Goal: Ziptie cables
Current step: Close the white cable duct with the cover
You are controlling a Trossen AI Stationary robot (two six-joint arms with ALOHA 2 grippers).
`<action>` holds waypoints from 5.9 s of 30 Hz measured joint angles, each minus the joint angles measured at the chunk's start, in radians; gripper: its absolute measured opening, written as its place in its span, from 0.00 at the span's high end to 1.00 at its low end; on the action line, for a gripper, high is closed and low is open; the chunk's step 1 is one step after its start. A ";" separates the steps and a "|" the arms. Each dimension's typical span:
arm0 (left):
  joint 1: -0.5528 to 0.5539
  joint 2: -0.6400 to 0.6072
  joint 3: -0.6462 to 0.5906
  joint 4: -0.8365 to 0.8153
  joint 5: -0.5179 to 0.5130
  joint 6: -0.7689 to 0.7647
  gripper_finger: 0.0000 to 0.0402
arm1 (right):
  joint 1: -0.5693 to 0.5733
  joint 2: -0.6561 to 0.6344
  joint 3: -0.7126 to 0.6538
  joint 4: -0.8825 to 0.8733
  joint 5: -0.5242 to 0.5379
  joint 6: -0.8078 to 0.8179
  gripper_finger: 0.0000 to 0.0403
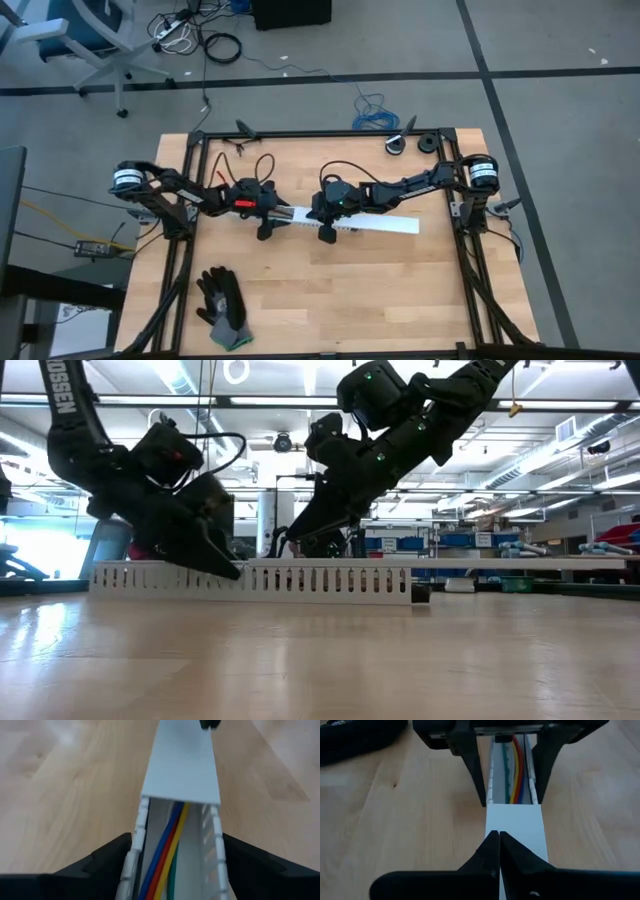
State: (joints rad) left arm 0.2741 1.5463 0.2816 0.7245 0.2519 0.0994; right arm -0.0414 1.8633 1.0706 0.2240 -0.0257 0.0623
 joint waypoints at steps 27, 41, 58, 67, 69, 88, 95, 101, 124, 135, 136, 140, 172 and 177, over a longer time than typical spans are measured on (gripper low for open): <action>-0.001 0.008 -0.005 0.029 -0.004 -0.004 0.43 | -0.057 0.212 0.168 0.027 -0.109 0.005 1.00; -0.001 0.013 -0.003 0.045 0.007 -0.081 0.34 | -0.046 0.133 0.170 0.055 -0.102 -0.065 1.00; 0.007 0.002 -0.001 -0.075 0.024 -0.041 0.18 | -0.089 0.133 0.171 0.049 -0.102 -0.073 1.00; 0.035 -0.028 0.001 -0.175 0.010 -0.003 0.18 | -0.128 0.132 0.171 0.050 -0.106 -0.056 1.00; 0.043 -0.066 -0.005 -0.206 -0.002 -0.006 0.18 | -0.126 0.132 0.171 0.050 -0.106 -0.056 1.00; 0.020 -0.145 0.007 -0.202 -0.109 -0.005 0.18 | -0.118 0.131 0.171 0.027 -0.109 -0.125 1.00; 0.022 -0.145 0.008 -0.227 -0.119 -0.028 0.19 | -0.145 0.130 0.171 0.053 -0.136 -0.101 1.00; 0.022 -0.194 0.008 -0.287 -0.168 -0.022 0.20 | -0.131 0.130 0.171 0.052 -0.133 -0.084 1.00; 0.027 -0.635 -0.182 -0.421 -0.229 0.087 0.21 | -0.108 0.130 0.171 0.095 -0.073 -0.002 1.00; 0.030 -0.490 -0.187 -0.326 -0.244 0.117 0.21 | -0.096 0.130 0.171 0.097 -0.075 -0.011 1.00; 0.034 -0.468 -0.187 -0.315 -0.245 0.119 0.21 | -0.096 0.130 0.171 0.097 -0.075 -0.011 1.00; 0.040 -0.390 -0.184 -0.259 -0.240 0.099 0.21 | -0.094 0.130 0.171 0.098 -0.073 -0.011 1.00; 0.040 -0.325 -0.181 -0.150 -0.150 0.079 0.41 | -0.124 0.367 0.413 -0.046 -0.182 -0.002 1.00; 0.040 -0.326 -0.179 -0.152 -0.153 0.077 0.41 | -0.118 0.352 0.458 -0.064 -0.162 -0.093 1.00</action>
State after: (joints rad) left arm 0.3141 1.2203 0.1028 0.5723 0.0994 0.1761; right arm -0.1592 2.2155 1.5286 0.1603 -0.1880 -0.0311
